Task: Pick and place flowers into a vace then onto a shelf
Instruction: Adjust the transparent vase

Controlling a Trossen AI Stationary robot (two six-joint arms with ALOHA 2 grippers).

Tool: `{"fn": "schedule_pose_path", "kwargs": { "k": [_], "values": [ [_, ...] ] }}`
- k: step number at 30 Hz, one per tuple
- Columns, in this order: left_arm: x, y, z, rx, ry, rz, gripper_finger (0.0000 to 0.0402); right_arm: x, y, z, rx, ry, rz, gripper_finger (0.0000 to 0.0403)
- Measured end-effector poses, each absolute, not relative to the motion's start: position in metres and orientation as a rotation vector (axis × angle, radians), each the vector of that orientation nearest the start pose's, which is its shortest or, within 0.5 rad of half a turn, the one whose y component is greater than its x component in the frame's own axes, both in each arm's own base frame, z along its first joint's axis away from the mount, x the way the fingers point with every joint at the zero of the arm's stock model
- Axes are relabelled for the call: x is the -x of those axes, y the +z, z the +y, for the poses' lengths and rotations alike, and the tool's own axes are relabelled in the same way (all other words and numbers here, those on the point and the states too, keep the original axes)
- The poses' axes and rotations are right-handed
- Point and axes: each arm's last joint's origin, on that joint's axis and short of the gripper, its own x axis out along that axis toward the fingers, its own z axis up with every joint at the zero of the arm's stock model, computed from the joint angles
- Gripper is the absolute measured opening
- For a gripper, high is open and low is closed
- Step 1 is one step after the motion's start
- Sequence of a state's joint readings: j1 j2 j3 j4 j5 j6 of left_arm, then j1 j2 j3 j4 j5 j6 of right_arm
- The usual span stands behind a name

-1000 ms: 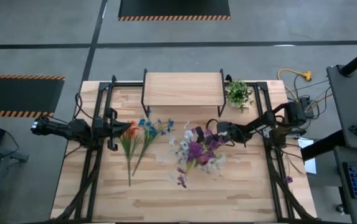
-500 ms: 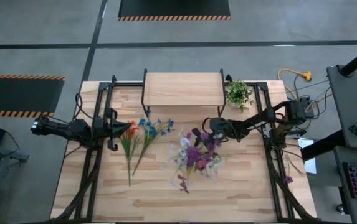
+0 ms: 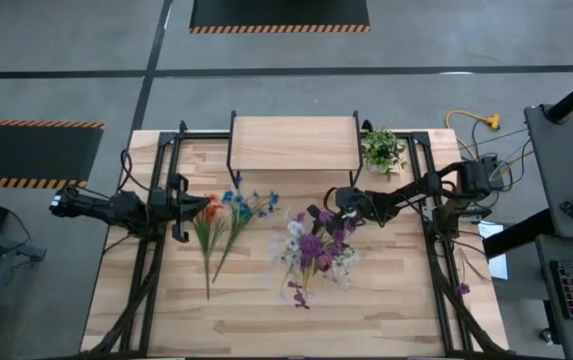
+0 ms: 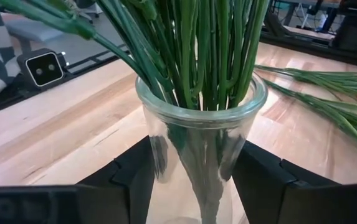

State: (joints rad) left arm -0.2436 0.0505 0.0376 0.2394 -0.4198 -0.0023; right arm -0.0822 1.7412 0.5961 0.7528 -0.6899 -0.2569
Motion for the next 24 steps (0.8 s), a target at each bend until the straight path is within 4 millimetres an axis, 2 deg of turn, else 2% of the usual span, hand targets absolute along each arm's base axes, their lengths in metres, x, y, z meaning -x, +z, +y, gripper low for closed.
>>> {"fn": "schedule_pose_path", "kwargs": {
  "k": [13, 24],
  "values": [
    [-0.0939, 0.1947, -0.0112, 0.096, 0.173, -0.216, 0.0, -0.3039, 0.1295, -0.0098, 0.048, 0.61, 0.32, 0.0222],
    [-0.0941, 0.1944, -0.0112, 0.095, 0.173, -0.212, 0.0, -0.3057, 0.1331, -0.0115, 0.007, 0.547, 0.332, 0.0298]
  ]
}}
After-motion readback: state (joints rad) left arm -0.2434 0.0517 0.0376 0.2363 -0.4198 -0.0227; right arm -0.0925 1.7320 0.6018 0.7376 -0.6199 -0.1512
